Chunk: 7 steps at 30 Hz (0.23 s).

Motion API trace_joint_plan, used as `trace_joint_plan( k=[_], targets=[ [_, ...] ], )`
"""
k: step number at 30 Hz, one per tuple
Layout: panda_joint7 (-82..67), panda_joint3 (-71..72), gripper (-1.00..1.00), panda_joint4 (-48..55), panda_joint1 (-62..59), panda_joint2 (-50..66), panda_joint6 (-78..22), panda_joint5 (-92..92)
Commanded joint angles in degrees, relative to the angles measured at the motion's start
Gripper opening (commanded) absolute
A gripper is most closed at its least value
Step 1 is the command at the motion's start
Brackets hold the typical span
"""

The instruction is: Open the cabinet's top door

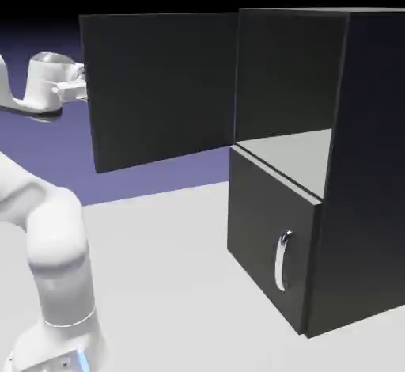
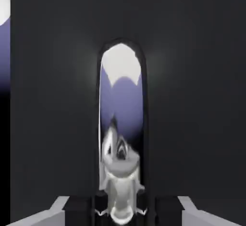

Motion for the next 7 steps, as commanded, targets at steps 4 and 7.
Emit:
trace_joint_plan(
  k=[4,7],
  targets=[
    [-0.65,6.03,-1.0,5.63,-8.31,-0.38,-3.03,1.56],
    [-1.37,9.04,-1.0,8.73,-12.82,-1.15,-4.57,2.39]
  ],
)
